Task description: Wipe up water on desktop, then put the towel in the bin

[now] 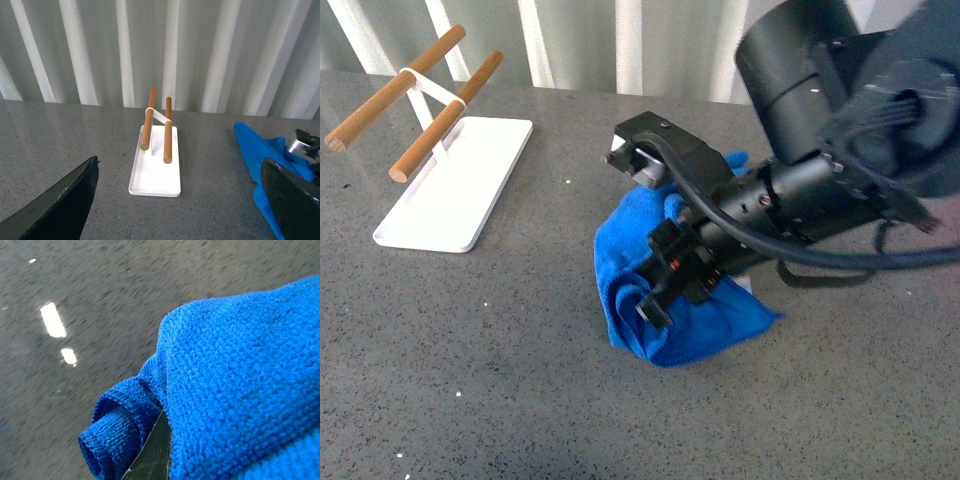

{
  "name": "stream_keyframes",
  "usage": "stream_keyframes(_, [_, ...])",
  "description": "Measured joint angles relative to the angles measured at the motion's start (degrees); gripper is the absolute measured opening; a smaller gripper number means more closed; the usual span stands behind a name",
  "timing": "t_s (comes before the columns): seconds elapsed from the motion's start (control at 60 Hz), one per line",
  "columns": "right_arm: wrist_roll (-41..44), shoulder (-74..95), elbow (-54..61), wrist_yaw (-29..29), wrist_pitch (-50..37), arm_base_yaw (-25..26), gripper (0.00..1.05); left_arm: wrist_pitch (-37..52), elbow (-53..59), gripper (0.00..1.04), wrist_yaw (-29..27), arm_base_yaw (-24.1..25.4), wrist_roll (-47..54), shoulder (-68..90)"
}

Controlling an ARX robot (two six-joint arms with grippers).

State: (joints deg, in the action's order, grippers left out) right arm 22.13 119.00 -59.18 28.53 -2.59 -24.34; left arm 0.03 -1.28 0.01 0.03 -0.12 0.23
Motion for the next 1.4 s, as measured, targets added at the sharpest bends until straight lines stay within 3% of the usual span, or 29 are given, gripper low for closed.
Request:
stream_keyframes(0.284, [5.0, -19.7, 17.9, 2.7, 1.9, 6.3, 0.05, 0.0, 0.0, 0.98, 0.0, 0.0, 0.0, 0.0])
stream_keyframes(0.517, [12.0, -36.5, 23.5, 6.8, 12.6, 16.3, 0.05, 0.0, 0.0, 0.98, 0.0, 0.0, 0.0, 0.0])
stream_keyframes(0.734, [17.4, -38.6, 23.6, 7.5, 16.9, 26.3, 0.05, 0.0, 0.0, 0.98, 0.0, 0.0, 0.0, 0.0])
stream_keyframes(0.967, [19.8, -35.9, 19.9, 6.7, 16.5, 33.8, 0.05, 0.0, 0.0, 0.98, 0.0, 0.0, 0.0, 0.0])
stream_keyframes(1.401, [17.3, -32.1, 5.3, 4.0, 14.1, 36.6, 0.05, 0.0, 0.0, 0.98, 0.0, 0.0, 0.0, 0.0])
